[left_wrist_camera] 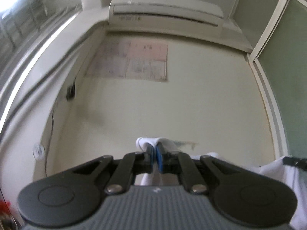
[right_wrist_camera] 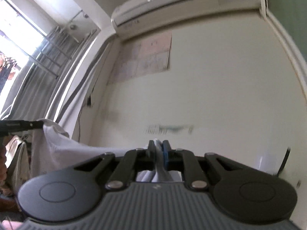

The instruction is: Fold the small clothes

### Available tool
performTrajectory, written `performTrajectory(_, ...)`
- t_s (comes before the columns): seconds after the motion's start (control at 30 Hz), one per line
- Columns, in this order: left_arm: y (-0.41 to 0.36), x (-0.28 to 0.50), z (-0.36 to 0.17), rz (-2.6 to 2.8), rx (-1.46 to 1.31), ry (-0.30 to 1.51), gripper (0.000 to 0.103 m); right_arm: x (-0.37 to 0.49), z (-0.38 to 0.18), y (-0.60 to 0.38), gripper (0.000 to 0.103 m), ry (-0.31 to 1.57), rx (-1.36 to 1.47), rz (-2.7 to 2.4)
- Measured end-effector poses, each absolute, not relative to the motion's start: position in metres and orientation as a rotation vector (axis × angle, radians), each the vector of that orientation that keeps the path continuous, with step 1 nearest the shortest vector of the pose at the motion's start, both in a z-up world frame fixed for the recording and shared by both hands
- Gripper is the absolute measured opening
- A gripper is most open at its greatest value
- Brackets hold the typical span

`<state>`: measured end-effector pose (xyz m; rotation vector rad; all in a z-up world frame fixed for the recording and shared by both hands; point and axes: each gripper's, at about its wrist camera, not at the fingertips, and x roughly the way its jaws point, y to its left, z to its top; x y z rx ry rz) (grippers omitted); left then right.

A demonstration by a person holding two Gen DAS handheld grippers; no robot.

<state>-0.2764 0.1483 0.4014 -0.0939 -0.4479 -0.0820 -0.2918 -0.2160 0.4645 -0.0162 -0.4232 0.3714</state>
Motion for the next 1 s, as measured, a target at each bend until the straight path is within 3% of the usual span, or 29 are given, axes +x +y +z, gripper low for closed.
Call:
performTrajectory(0.17,0.143,-0.206,0.402,-0.032,-0.07,-0.332,0.004,-0.241,0.468,-0.23,0.004,-0.348,-0.015,0.357)
performTrajectory(0.3,0.142,-0.112,0.364,-0.015,-0.087,-0.128,0.004,-0.163,0.431,-0.227,0.004,-0.179,0.006,0.315)
performTrajectory(0.53,0.124,0.089,0.222,0.017,-0.109,0.265,0.004,0.002,0.292,-0.221,0.004,0.207,0.036,0.173)
performTrajectory(0.6,0.114,0.147,0.162,0.058,-0.081,0.372,0.014,0.051,0.232,-0.212,0.006,0.352,-0.003,0.122)
performTrajectory(0.67,0.106,0.198,0.096,0.123,-0.031,0.549,0.016,0.084,0.174,-0.208,0.011,0.49,-0.045,0.039)
performTrajectory(0.7,0.107,0.213,0.071,0.138,-0.019,0.639,0.015,0.089,0.157,-0.212,0.021,0.548,-0.017,0.036)
performTrajectory(0.77,0.122,0.221,0.046,0.132,-0.06,0.716,0.016,0.081,0.142,-0.233,0.02,0.596,0.087,0.084)
performTrajectory(0.8,0.136,0.217,0.043,0.112,-0.102,0.721,0.016,0.069,0.142,-0.246,0.022,0.593,0.115,0.101)
performTrajectory(0.87,0.17,0.196,0.051,0.073,-0.169,0.715,0.019,0.037,0.144,-0.265,0.037,0.577,0.112,0.12)
performTrajectory(0.9,0.186,0.182,0.057,0.049,-0.188,0.698,0.026,0.016,0.146,-0.276,0.047,0.572,0.098,0.128)
performTrajectory(0.97,0.219,0.146,0.081,0.056,-0.188,0.656,0.038,-0.017,0.146,-0.296,0.051,0.592,0.085,0.152)
performTrajectory(1.0,0.23,0.132,0.096,0.068,-0.171,0.644,0.042,-0.038,0.143,-0.304,0.058,0.609,0.085,0.155)
